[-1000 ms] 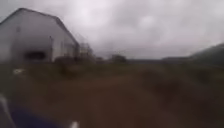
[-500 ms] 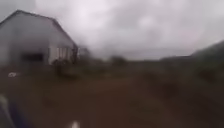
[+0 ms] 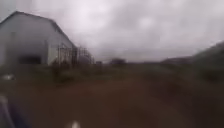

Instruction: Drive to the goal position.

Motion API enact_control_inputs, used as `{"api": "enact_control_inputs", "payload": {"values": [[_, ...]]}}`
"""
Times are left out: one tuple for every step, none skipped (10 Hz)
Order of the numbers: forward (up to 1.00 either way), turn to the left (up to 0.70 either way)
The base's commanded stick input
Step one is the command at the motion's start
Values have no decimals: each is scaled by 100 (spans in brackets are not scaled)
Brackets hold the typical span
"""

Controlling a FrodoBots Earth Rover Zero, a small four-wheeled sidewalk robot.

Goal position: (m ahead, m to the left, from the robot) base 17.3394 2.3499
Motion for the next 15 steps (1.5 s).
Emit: {"api": "enact_control_inputs", "payload": {"values": [[70, -29], [70, -25], [70, -6], [70, 0], [70, 0], [70, 0], [70, 0], [70, 0], [70, 0], [70, 0], [70, 0], [70, 0], [70, 0], [70, 0], [70, 0]]}}
